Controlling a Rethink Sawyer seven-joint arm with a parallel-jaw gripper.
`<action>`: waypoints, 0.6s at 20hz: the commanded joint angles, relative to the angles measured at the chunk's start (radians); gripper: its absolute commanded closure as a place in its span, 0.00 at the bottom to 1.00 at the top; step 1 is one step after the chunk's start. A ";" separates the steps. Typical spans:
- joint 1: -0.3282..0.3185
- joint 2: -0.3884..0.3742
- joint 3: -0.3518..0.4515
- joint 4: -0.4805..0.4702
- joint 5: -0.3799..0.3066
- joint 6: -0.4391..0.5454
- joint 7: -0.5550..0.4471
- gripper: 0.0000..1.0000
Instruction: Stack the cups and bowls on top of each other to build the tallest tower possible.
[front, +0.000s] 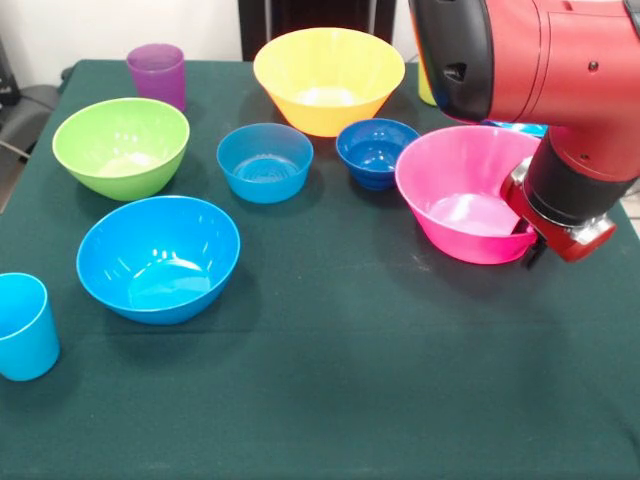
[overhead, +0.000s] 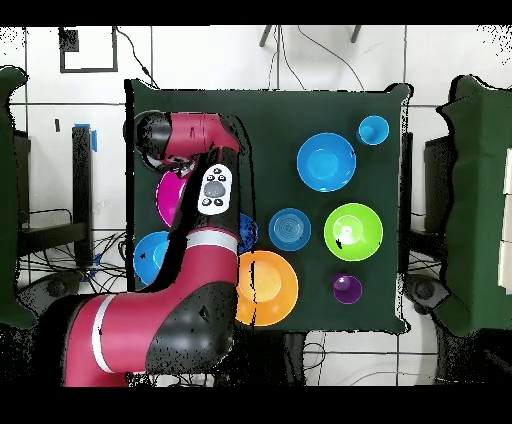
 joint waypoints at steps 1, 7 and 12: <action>-0.029 0.065 0.137 0.010 -0.091 -0.097 -0.248 1.00; -0.037 0.054 0.163 0.024 -0.082 -0.096 -0.243 1.00; -0.022 0.022 0.161 0.040 -0.074 -0.056 -0.207 1.00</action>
